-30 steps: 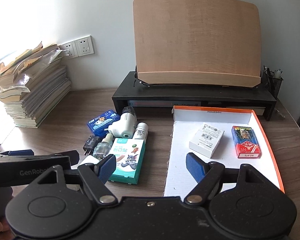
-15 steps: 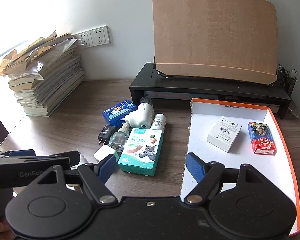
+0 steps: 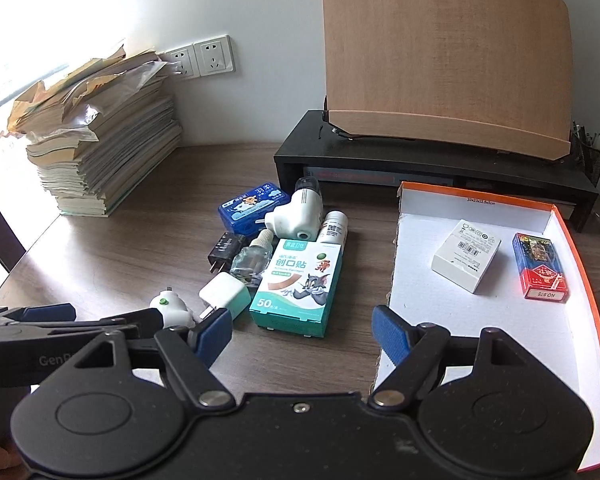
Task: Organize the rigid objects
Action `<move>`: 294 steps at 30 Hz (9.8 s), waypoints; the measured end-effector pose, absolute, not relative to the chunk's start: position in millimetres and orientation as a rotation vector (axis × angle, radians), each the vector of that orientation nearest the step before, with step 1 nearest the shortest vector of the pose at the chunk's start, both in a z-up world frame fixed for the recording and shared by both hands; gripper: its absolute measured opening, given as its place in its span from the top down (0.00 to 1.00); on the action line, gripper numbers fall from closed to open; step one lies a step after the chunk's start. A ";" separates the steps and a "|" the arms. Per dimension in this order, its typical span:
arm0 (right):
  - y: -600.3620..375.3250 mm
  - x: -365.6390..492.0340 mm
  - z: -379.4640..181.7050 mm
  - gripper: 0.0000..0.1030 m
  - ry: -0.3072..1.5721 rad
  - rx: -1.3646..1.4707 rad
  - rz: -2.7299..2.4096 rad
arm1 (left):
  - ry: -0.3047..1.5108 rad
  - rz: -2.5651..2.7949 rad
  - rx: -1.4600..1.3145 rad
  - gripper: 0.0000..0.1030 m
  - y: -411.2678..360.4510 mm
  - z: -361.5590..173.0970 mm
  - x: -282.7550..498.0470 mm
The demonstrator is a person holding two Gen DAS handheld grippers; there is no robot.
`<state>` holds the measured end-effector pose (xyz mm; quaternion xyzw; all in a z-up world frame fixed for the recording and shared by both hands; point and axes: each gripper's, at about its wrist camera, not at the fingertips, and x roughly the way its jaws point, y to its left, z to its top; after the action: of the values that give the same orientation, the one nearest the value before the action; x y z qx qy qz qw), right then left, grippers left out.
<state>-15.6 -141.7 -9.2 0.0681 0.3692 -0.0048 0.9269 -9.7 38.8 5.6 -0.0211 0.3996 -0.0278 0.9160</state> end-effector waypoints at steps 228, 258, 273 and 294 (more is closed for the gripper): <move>-311.4 -28.1 -47.5 0.19 0.862 0.221 -0.342 | 0.802 -0.431 0.013 0.35 -146.1 -24.5 44.0; -320.7 -21.3 -63.2 0.19 0.918 0.197 -0.348 | 0.824 -0.453 0.014 0.35 -160.7 -33.2 48.3; -325.2 -13.6 -68.1 0.18 0.929 0.197 -0.337 | 0.837 -0.449 0.013 0.35 -162.9 -37.5 55.4; -345.4 -53.6 -29.2 0.17 0.803 0.190 -0.455 | 0.873 -0.574 0.040 0.27 -197.2 -55.1 53.9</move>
<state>-53.6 -345.4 -29.2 0.0917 0.3866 -0.2193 0.8911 53.9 -197.2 -55.1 0.0192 0.4167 -0.2741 0.8665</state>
